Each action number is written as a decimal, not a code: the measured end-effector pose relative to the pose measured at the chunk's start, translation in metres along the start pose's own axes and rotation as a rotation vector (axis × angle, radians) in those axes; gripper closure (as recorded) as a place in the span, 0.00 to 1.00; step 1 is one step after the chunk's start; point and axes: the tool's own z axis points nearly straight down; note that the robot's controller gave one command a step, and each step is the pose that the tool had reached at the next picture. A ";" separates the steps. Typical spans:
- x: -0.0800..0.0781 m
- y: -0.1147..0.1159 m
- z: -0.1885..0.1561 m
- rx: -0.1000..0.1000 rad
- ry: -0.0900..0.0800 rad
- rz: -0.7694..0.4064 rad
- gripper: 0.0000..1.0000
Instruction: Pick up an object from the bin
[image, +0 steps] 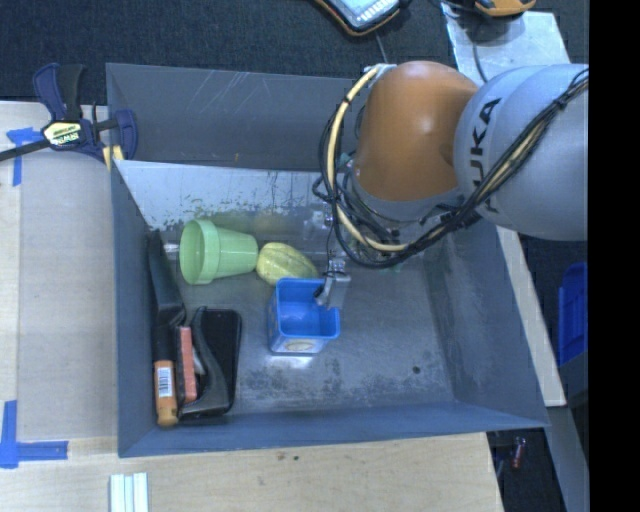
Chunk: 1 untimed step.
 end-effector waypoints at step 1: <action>0.000 0.000 0.000 0.000 0.000 0.000 0.00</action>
Offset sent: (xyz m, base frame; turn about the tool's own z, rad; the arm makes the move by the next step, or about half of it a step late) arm -0.0164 0.0004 -0.0556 0.0869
